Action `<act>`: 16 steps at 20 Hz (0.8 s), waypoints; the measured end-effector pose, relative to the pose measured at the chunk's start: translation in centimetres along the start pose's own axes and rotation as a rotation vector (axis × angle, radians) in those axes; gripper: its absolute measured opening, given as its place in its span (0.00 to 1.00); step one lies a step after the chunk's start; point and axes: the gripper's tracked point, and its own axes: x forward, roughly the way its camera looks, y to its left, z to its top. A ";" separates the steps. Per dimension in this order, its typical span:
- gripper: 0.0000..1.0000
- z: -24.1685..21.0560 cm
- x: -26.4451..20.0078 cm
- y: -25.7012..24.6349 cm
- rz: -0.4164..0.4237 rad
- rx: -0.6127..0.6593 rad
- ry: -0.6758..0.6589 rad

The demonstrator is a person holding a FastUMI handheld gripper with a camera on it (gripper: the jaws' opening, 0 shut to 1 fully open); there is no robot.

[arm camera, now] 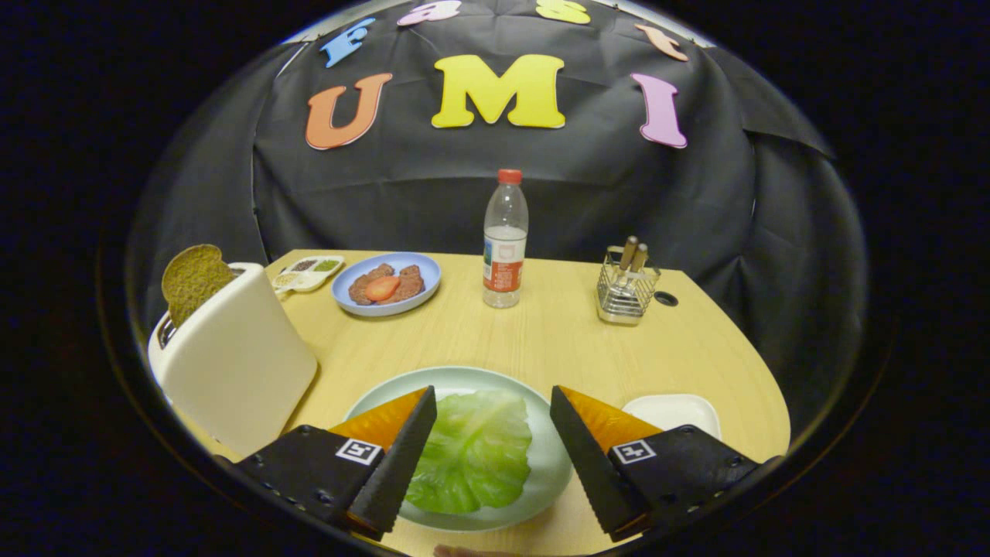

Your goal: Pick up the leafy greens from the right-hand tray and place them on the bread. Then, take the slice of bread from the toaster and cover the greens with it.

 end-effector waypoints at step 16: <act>0.95 9.1 -12.8 12.2 0.057 0.086 -0.224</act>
